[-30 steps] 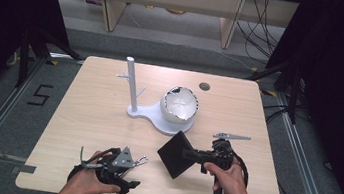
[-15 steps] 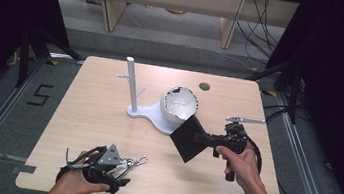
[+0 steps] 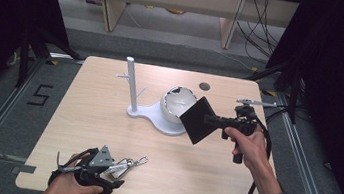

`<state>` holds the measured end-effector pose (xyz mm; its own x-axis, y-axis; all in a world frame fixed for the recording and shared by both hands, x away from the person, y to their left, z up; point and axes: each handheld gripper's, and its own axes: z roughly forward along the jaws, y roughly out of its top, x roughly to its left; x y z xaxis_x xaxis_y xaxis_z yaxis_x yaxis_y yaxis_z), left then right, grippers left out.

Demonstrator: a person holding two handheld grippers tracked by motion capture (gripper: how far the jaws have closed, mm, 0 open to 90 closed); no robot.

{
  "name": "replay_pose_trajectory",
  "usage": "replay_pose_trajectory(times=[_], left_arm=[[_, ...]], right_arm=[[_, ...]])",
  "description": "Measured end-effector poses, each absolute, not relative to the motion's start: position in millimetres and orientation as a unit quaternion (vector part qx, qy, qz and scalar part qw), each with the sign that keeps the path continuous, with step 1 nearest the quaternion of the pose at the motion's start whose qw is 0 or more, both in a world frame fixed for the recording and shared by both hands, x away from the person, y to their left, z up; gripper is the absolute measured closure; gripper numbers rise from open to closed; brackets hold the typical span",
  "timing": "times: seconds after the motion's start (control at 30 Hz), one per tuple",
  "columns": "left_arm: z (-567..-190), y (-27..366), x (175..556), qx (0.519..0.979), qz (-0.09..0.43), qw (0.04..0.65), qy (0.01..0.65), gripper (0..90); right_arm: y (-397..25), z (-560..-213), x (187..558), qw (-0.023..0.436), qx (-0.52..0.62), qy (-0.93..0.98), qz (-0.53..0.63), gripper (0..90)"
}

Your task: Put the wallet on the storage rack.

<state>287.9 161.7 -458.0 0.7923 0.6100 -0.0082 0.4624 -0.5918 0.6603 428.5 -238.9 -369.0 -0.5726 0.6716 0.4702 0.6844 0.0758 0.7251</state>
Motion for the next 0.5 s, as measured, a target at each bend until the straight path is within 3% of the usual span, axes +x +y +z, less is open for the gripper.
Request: replay_pose_trajectory(times=[0.5], left_arm=[[-462.0, 169.4, 285.8, 0.881, 0.106, 0.338, 0.314, 24.1]], right_arm=[[-232.5, -363.2, 474.1, -0.001, -0.495, -0.714, -0.494, 79.1]])
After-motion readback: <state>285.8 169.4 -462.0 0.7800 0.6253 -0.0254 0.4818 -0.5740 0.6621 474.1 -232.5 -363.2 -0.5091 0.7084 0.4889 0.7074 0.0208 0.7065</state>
